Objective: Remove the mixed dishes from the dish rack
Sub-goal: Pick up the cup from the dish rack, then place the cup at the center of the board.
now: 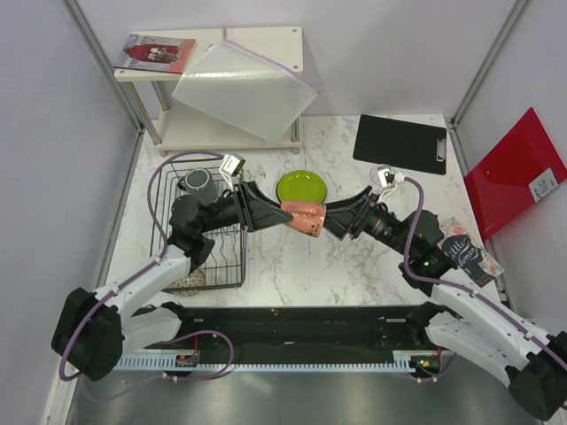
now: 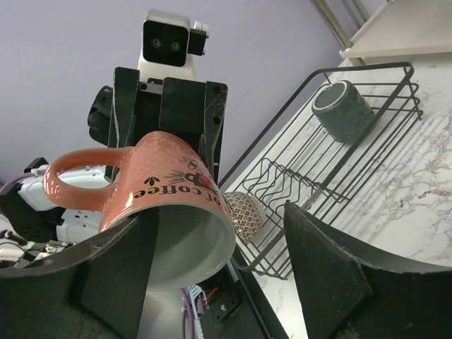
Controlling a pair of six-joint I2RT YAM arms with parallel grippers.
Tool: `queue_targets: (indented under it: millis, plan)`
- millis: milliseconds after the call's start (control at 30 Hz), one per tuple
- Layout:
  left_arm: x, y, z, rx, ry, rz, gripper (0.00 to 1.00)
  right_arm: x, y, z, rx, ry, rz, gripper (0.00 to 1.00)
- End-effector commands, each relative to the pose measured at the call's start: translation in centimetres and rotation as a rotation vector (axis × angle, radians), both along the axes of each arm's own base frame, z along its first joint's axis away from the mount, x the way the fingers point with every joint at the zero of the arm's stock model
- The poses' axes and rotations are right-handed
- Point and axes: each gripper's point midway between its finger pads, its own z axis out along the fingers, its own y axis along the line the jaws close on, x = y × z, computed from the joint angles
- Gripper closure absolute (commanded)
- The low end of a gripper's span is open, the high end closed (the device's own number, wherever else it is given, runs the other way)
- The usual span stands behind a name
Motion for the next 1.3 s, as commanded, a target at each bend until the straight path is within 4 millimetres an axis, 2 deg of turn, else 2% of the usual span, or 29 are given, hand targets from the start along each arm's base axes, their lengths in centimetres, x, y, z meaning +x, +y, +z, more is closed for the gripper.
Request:
queue_targets:
  millis: [0,100,133,200,233,300,333,367,400,467,500,533,567,667,700,833,867,900,933,967,1033,1067,1133,1167,1267]
  plan:
    - [-0.3,-0.5,2.6,-0.056,-0.126,0.002,0.98,-1.1,1.0,3.4,0.08,-0.076,0.096,0.24]
    - [-0.3,-0.7,2.3,-0.05,-0.12,-0.006,0.98,-1.2,1.3,2.9,0.076,-0.067,0.112,0.39]
    - [-0.3,-0.8,2.3,-0.049,-0.121,-0.007,0.98,-1.2,1.3,2.8,0.075,-0.067,0.11,0.51]
    - [-0.2,-0.8,2.0,-0.041,-0.115,-0.009,0.98,-1.1,1.1,2.4,0.068,-0.061,0.095,0.63]
    - [-0.2,-0.9,1.9,-0.036,-0.112,-0.011,0.98,-1.0,1.1,2.3,0.065,-0.059,0.089,0.74]
    - [0.0,-1.0,1.3,-0.014,-0.1,-0.006,0.98,-0.9,0.7,2.1,0.054,-0.059,0.064,0.84]
    - [0.1,-1.1,1.3,-0.006,-0.102,-0.001,0.98,-0.8,0.6,2.1,0.05,-0.063,0.051,0.94]
    - [0.3,-1.2,1.4,0.004,-0.112,0.001,0.96,-0.8,0.4,2.1,0.044,-0.061,0.041,0.99]
    - [0.7,-1.3,0.5,0.053,-0.111,0.011,0.81,-0.6,0.0,2.0,0.031,-0.056,0.014,1.0]
    - [1.1,-1.4,1.3,0.104,-0.148,0.032,0.59,-0.4,-0.4,1.9,0.001,-0.074,-0.018,1.0]
    - [2.0,-1.3,-0.1,0.179,-0.145,0.075,0.42,-0.3,-1.0,2.0,-0.01,-0.069,-0.051,1.0]
    - [2.3,-1.1,-0.1,0.207,-0.15,0.104,0.34,-0.3,-1.3,2.0,-0.029,-0.086,-0.069,1.0]
    - [2.7,-1.0,0.9,0.218,-0.177,0.136,0.29,-0.2,-1.6,2.1,-0.039,-0.09,-0.09,1.0]
    - [3.6,-0.5,0.9,0.264,-0.201,0.203,0.2,-0.4,-2.7,2.7,-0.066,-0.108,-0.139,1.0]
    - [4.4,-0.2,0.7,0.279,-0.199,0.25,0.02,-0.4,-3.0,2.8,-0.07,-0.111,-0.147,1.0]
    - [6.9,1.3,-0.6,0.357,-0.126,0.418,0.01,-0.1,-4.2,3.2,-0.103,-0.118,-0.216,1.0]
    - [7.2,2.0,-1.4,0.392,-0.091,0.456,0.01,0.3,-5.0,4.1,-0.109,-0.137,-0.272,1.0]
    - [8.6,3.0,-1.9,0.42,-0.067,0.554,0.01,0.8,-5.5,3.1,-0.152,-0.101,-0.305,1.0]
    - [9.1,3.7,-2.6,0.447,-0.044,0.597,0.01,1.4,-6.2,3.2,-0.177,-0.094,-0.351,1.0]
    - [9.3,4.4,-3.7,0.493,-0.011,0.631,0.01,3.1,-8.1,1.6,-0.269,-0.004,-0.482,1.0]
    - [10.4,5.9,-4.8,0.547,0.026,0.728,0.01,4.8,-10.4,-0.1,-0.405,0.064,-0.622,1.0]
    - [10.5,6.4,-6.0,0.589,0.064,0.746,0.01,6.2,-12.5,-1.8,-0.541,0.153,-0.744,1.0]
    - [10.8,6.9,-6.8,0.628,0.091,0.771,0.01,7.6,-14.8,-3.8,-0.672,0.234,-0.853,1.0]
    - [10.8,7.0,-7.4,0.649,0.105,0.767,0.01,8.7,-16.6,-5.1,-0.726,0.296,-0.915,1.0]
    - [10.4,7.1,-8.7,0.698,0.147,0.746,0.01,9.6,-18.2,-6.3,-0.685,0.376,-0.955,1.0]
